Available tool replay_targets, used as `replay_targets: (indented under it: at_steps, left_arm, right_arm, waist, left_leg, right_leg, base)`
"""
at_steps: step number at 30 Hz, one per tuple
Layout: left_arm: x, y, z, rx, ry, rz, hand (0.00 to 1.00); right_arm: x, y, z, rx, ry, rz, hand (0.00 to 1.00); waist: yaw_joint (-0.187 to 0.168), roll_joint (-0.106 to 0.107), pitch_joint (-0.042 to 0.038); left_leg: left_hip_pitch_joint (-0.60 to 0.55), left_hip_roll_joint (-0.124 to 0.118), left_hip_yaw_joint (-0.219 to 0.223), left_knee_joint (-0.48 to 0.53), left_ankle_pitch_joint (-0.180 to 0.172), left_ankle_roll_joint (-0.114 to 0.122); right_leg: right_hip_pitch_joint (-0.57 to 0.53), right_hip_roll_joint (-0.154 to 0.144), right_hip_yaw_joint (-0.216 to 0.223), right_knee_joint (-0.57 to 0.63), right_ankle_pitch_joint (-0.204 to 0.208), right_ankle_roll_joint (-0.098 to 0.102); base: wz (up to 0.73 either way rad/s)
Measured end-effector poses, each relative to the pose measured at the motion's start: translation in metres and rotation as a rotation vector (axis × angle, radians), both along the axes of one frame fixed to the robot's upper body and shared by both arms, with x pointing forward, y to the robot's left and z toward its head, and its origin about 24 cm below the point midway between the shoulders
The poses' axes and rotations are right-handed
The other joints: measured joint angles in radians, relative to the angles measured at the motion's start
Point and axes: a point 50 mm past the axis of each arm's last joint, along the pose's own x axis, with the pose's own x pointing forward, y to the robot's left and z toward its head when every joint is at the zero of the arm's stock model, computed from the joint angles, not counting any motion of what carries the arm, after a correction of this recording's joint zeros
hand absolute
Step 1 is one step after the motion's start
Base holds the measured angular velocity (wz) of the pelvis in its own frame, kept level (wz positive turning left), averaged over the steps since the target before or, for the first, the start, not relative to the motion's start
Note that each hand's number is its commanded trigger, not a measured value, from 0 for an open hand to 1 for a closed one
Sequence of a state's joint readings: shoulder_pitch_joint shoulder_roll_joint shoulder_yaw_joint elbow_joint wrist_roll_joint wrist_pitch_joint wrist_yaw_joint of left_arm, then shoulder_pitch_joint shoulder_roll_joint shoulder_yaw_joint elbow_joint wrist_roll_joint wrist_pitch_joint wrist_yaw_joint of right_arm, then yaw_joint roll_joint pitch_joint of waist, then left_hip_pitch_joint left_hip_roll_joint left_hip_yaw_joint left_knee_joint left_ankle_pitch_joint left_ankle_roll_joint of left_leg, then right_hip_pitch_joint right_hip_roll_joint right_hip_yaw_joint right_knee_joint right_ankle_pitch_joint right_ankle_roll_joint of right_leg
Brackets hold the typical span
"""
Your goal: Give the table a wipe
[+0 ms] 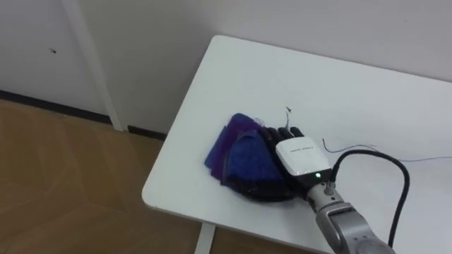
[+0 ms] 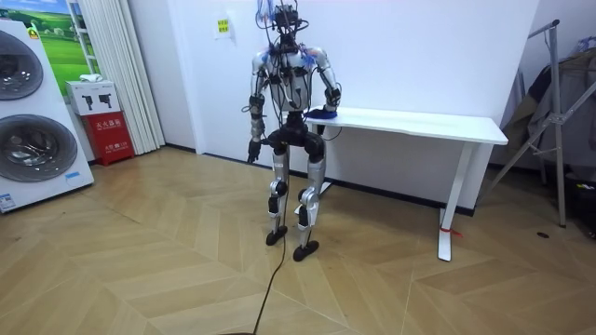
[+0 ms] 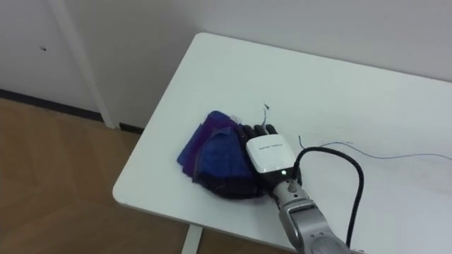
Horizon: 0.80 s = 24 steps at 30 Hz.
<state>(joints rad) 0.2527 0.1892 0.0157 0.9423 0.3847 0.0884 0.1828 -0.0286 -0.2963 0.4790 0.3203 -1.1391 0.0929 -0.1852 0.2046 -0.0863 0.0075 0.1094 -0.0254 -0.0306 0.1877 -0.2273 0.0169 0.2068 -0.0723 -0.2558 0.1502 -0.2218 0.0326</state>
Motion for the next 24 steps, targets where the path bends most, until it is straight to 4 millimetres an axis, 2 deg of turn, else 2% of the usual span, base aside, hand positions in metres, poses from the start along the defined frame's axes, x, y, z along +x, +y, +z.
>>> replay_targets:
  at_steps: [4, 8, 11, 15, 19, 24]
  left_arm:
    - [-0.002, 0.0, 0.0, 0.0, 0.005, 0.002, 0.0]
    - [-0.003, -0.002, -0.001, -0.005, 0.007, 0.003, 0.0]
    - [-0.004, -0.002, -0.001, -0.004, 0.009, 0.004, 0.0]
    - [-0.011, -0.002, -0.002, -0.003, 0.029, 0.012, 0.0]
    - [-0.011, -0.002, -0.002, -0.002, 0.032, 0.018, 0.0]
    - [-0.011, -0.001, -0.001, -0.001, 0.028, 0.031, 0.0]
  right_arm:
    - [-0.001, 0.0, -0.003, 0.044, -0.018, -0.023, 1.0]
    - [0.004, -0.005, 0.0, 0.098, -0.062, -0.057, 1.0]
    - [0.009, -0.012, 0.002, 0.094, -0.082, -0.086, 1.0]
    - [0.01, -0.018, 0.002, 0.087, -0.088, -0.113, 1.0]
    - [0.009, -0.023, 0.003, 0.103, -0.091, -0.13, 1.0]
    - [0.003, -0.042, -0.001, 0.11, -0.094, -0.209, 1.0]
  waist:
    - [-0.006, 0.006, -0.0026]
    - [-0.006, 0.026, -0.0102]
    - [-0.006, 0.032, -0.008]
    - [-0.006, 0.026, -0.0077]
    - [-0.009, 0.015, -0.0112]
    - [-0.014, 0.007, -0.0136]
  left_leg:
    - [0.0, -0.003, -0.001, 0.001, 0.001, 0.002]
    - [0.004, -0.006, -0.002, 0.001, 0.005, 0.009]
    - [0.005, -0.008, -0.002, 0.001, 0.009, 0.014]
    - [0.003, -0.009, -0.01, -0.002, 0.009, 0.015]
    - [0.003, -0.017, -0.015, -0.003, 0.01, 0.015]
    - [0.007, -0.023, -0.018, 0.003, 0.013, 0.02]
  right_leg:
    - [0.002, -0.003, -0.008, 0.0, 0.0, 0.0]
    - [0.007, -0.01, -0.008, 0.0, 0.001, 0.003]
    - [0.016, -0.015, -0.016, 0.0, 0.003, 0.005]
    - [0.017, -0.015, -0.023, 0.001, 0.006, 0.01]
    - [0.019, -0.015, -0.023, 0.001, 0.006, 0.011]
    - [0.022, -0.021, -0.02, 0.001, 0.006, 0.011]
  base:
    - [0.02]
    - [0.0]
    - [0.06]
    - [0.03]
    - [0.02]
    - [0.0]
